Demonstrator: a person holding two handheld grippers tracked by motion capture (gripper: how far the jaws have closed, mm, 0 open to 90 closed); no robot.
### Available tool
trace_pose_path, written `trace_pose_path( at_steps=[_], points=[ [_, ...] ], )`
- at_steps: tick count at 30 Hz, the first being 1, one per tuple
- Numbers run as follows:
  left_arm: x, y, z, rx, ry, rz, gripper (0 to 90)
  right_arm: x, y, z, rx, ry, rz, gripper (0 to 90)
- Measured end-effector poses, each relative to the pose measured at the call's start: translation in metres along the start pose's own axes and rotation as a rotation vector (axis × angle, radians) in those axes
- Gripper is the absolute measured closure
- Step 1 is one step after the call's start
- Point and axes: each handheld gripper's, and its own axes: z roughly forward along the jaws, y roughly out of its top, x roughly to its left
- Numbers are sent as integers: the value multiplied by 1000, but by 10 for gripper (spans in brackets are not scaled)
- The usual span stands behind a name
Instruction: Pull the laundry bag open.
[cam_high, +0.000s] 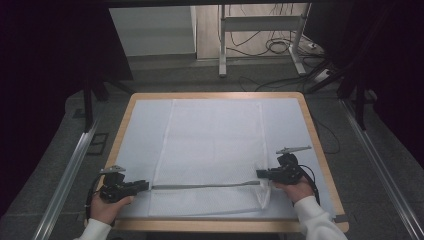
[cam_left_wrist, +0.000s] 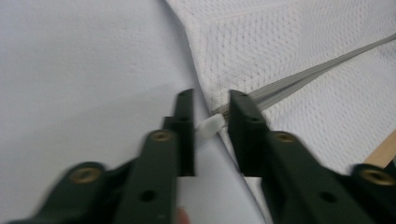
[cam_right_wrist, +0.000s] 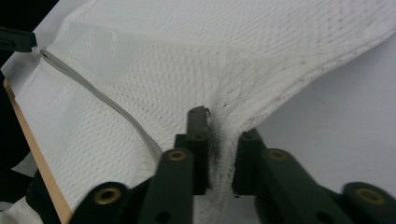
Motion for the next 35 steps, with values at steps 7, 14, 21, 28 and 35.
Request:
trace_pose_path(
  at_steps=[7, 14, 21, 28, 35],
  points=[
    [-18, 14, -8, -90, 11, 61, 438, 4, 0, -15, -68, -78, -39, 465],
    [-32, 32, -2, -107, 51, 160, 360, 4, -5, -35, -172, -149, -99, 366],
    [-32, 43, 9, -111, 52, 175, 337, -5, -10, -41, -191, -182, -110, 333],
    [-28, 39, 5, -122, 59, 162, 333, -5, -10, -41, -209, -176, -131, 310],
    [-25, 38, 1, -136, 61, 153, 316, -6, -10, -39, -216, -186, -134, 265]
  ],
)
